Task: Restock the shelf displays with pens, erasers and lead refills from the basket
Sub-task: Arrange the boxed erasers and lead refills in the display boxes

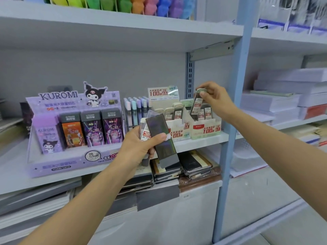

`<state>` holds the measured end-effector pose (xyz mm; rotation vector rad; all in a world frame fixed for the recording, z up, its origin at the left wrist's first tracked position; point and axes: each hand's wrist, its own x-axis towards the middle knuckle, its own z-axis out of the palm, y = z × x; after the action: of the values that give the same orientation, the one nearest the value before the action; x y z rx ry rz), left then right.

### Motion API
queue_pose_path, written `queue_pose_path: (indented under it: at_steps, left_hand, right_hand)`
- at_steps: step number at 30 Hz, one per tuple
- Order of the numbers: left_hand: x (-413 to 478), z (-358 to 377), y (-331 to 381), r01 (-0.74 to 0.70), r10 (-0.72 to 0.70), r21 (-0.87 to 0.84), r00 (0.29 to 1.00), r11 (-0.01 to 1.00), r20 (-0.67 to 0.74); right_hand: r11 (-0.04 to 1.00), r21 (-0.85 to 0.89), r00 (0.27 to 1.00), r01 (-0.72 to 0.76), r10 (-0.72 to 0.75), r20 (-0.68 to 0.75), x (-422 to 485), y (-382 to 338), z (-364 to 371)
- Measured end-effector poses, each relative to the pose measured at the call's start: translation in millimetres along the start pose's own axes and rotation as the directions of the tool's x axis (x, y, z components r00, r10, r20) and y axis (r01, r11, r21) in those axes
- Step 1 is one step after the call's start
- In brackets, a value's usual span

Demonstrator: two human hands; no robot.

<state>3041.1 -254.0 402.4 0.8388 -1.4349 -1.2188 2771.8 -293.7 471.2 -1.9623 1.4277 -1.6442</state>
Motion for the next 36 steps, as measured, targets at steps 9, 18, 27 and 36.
queue_pose_path:
  at_steps: [9, 18, 27, 36]
  left_hand:
    - [3, -3, -4, 0.007, -0.007, -0.01, 1.0, 1.0, 0.001]
    - [0, 2, 0, 0.007, -0.007, -0.003, 1.0, 1.0, 0.02]
    - [-2, 5, 4, 0.016, -0.016, -0.018, 1.0, 1.0, -0.007]
    - [-18, -5, 6, 0.037, -0.037, 0.003, 0.999, 0.999, -0.028]
  right_hand:
    - [0.996, -0.088, 0.995, -0.023, 0.032, 0.098, 9, 12, 4]
    - [0.928, -0.372, 0.997, -0.03, 0.0, -0.081, 13, 21, 24]
    - [0.995, 0.094, 0.985, 0.021, -0.037, 0.166, -45, -28, 51]
    - [0.901, 0.407, 0.946, -0.15, 0.012, 0.324, -82, -51, 80]
